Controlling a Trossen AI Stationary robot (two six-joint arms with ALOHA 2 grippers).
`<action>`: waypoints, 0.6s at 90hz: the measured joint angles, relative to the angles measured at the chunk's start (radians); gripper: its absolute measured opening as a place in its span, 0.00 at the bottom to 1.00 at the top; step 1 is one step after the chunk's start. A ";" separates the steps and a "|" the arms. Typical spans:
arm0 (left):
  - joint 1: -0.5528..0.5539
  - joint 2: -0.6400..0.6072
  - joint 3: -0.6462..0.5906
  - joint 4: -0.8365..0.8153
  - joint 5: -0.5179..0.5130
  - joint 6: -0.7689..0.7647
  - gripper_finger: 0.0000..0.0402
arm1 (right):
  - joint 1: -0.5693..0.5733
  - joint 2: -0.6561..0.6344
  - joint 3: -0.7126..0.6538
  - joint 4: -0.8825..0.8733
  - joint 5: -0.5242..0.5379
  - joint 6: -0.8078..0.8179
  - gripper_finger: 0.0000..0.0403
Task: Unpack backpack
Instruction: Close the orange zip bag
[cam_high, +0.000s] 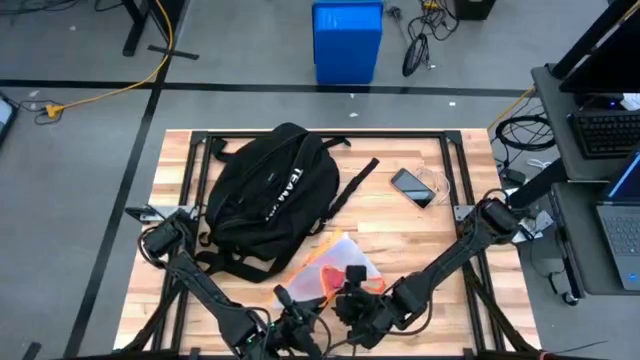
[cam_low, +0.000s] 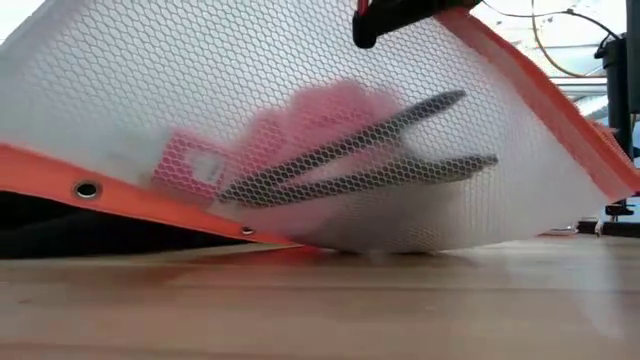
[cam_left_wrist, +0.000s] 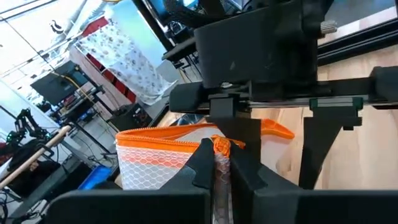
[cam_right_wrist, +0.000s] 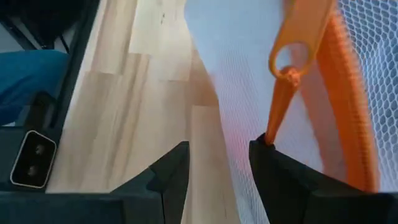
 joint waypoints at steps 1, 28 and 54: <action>0.000 0.000 0.000 0.000 0.000 0.000 0.01 | 0.000 0.000 0.000 -0.004 0.000 0.004 0.39; -0.004 0.000 0.000 0.000 -0.001 0.000 0.01 | 0.026 0.000 0.000 -0.033 -0.022 0.082 0.39; -0.007 0.001 0.000 0.000 -0.001 0.000 0.01 | 0.001 0.000 0.000 -0.056 0.056 0.059 0.39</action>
